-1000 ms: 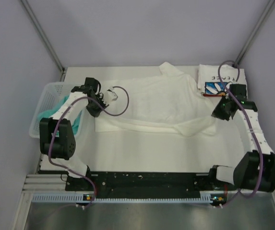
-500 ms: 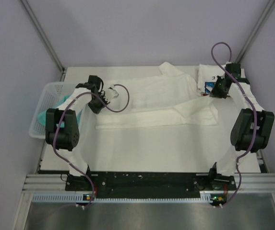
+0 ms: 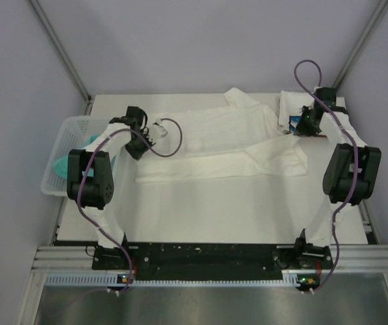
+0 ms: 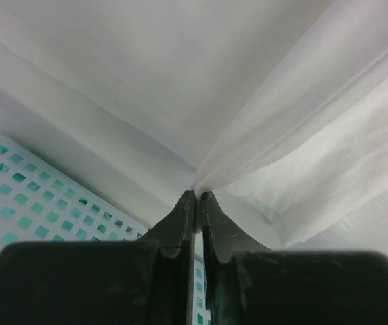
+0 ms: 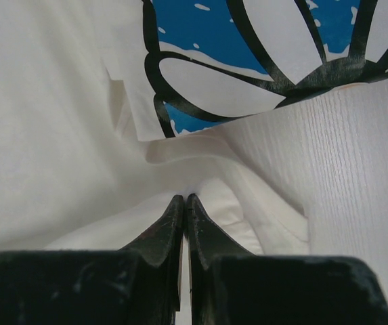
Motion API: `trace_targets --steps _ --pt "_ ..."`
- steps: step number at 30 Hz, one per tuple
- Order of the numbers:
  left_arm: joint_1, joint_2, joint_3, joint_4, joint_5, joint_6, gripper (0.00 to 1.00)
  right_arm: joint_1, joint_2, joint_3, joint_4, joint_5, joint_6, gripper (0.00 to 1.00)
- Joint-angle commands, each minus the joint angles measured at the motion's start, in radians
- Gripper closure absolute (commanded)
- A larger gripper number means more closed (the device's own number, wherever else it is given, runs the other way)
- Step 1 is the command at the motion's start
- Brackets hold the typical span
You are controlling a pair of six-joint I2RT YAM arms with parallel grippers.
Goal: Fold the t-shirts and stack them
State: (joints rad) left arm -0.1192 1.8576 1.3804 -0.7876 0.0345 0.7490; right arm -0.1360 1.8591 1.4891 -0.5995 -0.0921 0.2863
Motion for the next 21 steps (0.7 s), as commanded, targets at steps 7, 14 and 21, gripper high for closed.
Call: trace_targets --steps 7,14,21 --pt "0.006 0.038 0.172 0.091 -0.133 -0.097 0.69 0.010 0.123 0.213 0.032 -0.023 0.123 0.67" --pt "-0.005 -0.127 0.077 0.031 0.132 -0.007 0.64 0.004 -0.065 0.078 -0.083 0.207 0.146 0.33" --pt "-0.066 -0.273 -0.200 -0.085 0.243 0.326 0.54 -0.007 -0.357 -0.377 -0.003 0.183 0.227 0.30"
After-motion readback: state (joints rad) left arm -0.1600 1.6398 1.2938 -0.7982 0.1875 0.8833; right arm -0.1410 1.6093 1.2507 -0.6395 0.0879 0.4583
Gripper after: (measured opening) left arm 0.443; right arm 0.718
